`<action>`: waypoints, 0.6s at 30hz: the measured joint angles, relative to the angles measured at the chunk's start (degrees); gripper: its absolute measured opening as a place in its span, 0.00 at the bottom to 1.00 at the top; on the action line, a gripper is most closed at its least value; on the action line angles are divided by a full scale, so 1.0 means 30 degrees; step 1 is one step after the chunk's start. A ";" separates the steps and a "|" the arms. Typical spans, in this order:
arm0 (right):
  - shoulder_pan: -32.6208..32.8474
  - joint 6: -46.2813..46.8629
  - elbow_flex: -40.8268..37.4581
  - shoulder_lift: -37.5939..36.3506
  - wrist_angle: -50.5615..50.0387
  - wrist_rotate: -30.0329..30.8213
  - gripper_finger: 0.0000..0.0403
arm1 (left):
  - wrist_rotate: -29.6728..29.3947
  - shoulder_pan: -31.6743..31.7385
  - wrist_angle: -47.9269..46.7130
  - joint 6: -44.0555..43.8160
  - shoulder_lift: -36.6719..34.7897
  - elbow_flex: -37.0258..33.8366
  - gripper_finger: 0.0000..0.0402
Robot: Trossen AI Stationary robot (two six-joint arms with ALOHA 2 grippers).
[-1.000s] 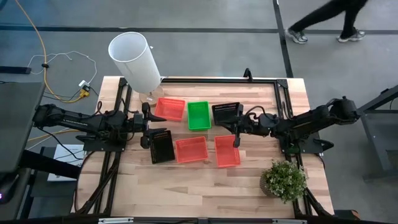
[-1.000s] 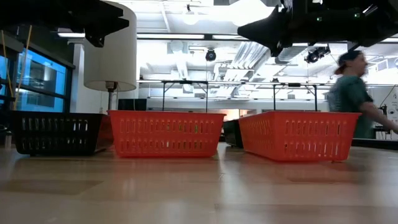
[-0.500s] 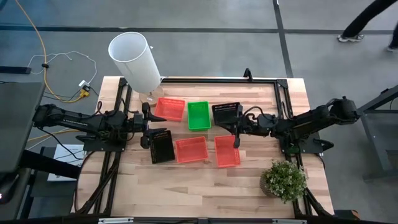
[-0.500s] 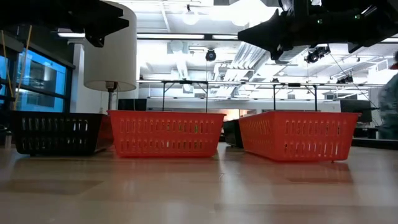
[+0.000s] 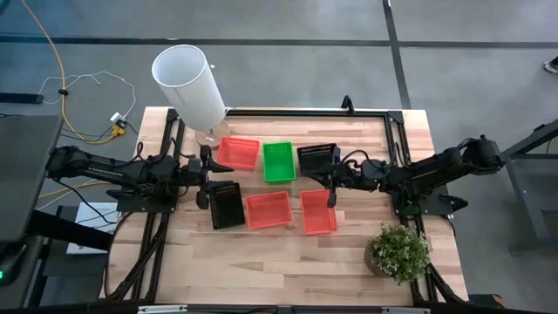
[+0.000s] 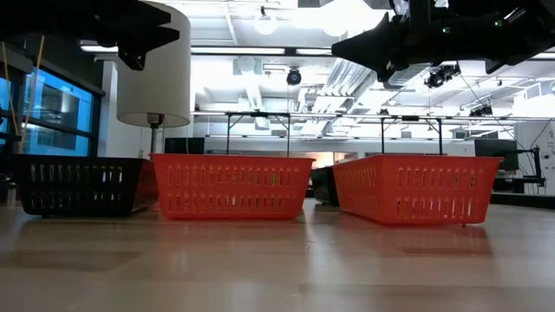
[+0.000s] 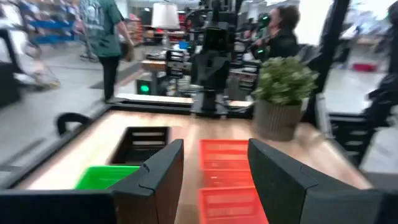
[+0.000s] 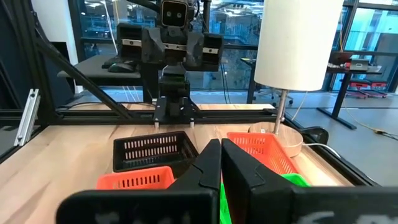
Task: Stack baskets by color
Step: Stack the bottom black bin on top of the top black bin
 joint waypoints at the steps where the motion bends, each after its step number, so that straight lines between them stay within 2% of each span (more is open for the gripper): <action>1: 0.0000 0.0094 0.0000 0.0000 -0.0001 0.0000 0.00 | 0.0461 -0.0004 0.0079 -0.0214 0.0000 0.0000 0.42; 6: 0.0000 0.0211 0.0000 0.0000 -0.0019 -0.0033 0.00 | 0.1791 -0.0734 0.0793 -0.0748 0.0000 0.0012 0.42; 10: 0.0000 0.0216 0.0000 -0.0007 -0.0137 -0.0051 0.00 | 0.1900 -0.2411 -0.1193 -0.0988 0.0071 0.0732 0.43; 18: 0.0000 0.0216 0.0000 -0.0007 -0.0136 -0.0044 0.00 | -0.0537 -0.6861 -0.6400 -0.2322 0.2538 0.3875 0.52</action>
